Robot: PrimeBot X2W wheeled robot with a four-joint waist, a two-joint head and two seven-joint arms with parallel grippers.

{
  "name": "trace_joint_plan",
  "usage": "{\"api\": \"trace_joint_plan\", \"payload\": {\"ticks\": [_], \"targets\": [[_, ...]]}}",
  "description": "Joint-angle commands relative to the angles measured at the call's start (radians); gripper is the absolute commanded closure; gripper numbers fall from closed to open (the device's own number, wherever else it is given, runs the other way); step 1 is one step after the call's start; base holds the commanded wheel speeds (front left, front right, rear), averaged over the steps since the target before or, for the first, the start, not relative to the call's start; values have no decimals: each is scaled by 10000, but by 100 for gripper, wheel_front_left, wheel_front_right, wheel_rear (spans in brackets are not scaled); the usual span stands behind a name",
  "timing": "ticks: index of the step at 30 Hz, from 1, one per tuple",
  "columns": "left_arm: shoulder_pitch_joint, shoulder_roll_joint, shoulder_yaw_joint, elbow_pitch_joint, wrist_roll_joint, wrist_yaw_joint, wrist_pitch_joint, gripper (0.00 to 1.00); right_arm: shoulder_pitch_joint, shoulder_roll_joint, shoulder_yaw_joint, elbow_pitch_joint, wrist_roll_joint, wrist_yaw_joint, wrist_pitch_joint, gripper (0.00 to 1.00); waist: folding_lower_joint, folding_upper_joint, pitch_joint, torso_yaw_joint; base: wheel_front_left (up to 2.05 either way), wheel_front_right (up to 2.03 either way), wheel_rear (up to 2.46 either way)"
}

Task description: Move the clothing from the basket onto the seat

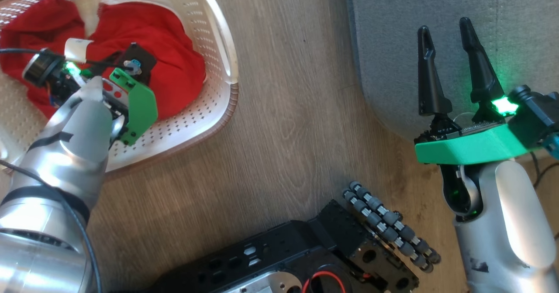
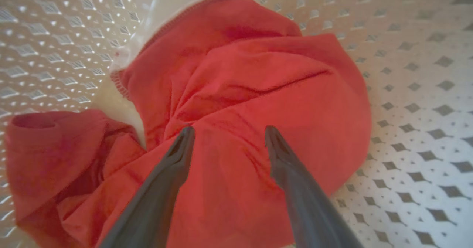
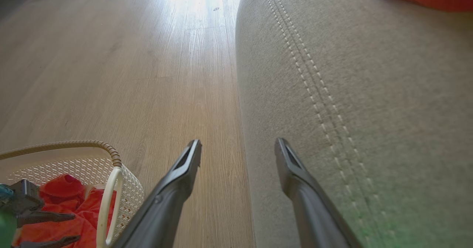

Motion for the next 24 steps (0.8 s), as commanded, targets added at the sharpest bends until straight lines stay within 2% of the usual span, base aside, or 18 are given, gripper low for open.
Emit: {"api": "trace_joint_plan", "payload": {"ticks": [1, 12, 24], "targets": [[150, 295, 51, -27, 85, 63, 96, 0, 423, 4, 140, -223, 116, -2, -63, 0, -1, 0, 79, -76, 0, 0, 0], [-230, 684, -74, 167, 60, 611, 1856, 0, 836, 4, 217, -455, 205, -2, -63, 0, -1, 0, 308, -183, 0, 0, 0], [-479, 889, -147, 185, -200, 487, 2628, 0, 1160, 4, 147, -863, 174, -2, -63, 0, -1, 0, 620, -114, 0, 0, 0]]}}
